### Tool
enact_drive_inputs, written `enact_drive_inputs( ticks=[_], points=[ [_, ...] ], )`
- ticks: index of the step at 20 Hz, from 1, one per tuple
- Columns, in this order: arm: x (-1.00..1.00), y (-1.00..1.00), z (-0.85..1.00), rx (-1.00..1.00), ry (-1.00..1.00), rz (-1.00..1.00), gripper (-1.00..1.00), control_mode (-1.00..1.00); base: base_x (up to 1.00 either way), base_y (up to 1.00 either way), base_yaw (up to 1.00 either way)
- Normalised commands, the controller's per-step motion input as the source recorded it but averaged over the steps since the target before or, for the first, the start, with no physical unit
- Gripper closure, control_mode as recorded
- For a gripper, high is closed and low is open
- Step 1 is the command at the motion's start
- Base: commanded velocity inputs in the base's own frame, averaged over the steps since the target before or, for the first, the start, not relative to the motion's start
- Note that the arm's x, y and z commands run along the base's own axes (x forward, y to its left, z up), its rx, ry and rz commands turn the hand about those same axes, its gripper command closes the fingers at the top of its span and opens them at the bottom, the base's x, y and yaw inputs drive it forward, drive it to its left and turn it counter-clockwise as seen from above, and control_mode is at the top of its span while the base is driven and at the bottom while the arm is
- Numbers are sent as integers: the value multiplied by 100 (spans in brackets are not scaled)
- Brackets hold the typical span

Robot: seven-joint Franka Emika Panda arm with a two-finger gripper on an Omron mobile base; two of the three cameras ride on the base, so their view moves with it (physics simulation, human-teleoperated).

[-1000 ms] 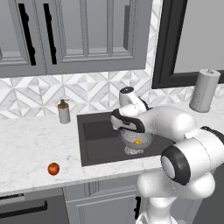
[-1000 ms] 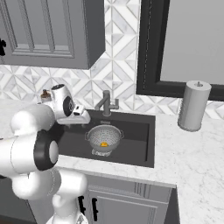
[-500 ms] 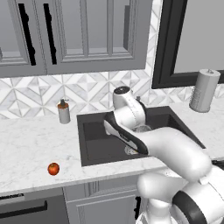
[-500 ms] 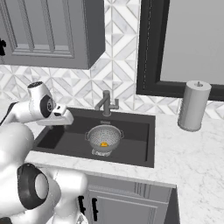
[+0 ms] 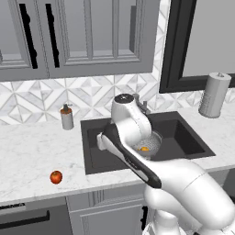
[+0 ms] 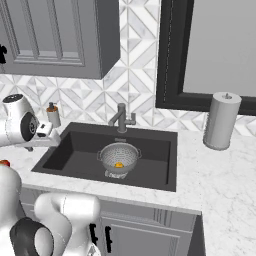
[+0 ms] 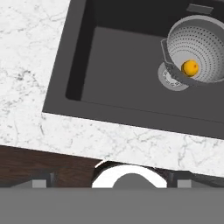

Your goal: Put the colander in the sink, put the tangerine, apple in the colander, and turn on the sink faucet and pour water over the colander.

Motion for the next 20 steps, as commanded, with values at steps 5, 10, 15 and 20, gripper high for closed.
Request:
enact_drive_inputs(
  ticks=[5,10,15,20],
  points=[
    [-45,65,6,10,-1,3,-100,-100,0,0,0],
    [-10,67,-1,4,-2,0,-100,-100,0,0,0],
    [1,68,-1,3,-1,0,-100,-100,0,0,0],
    [18,66,-18,4,9,0,-100,-100,0,0,0]
  ],
)
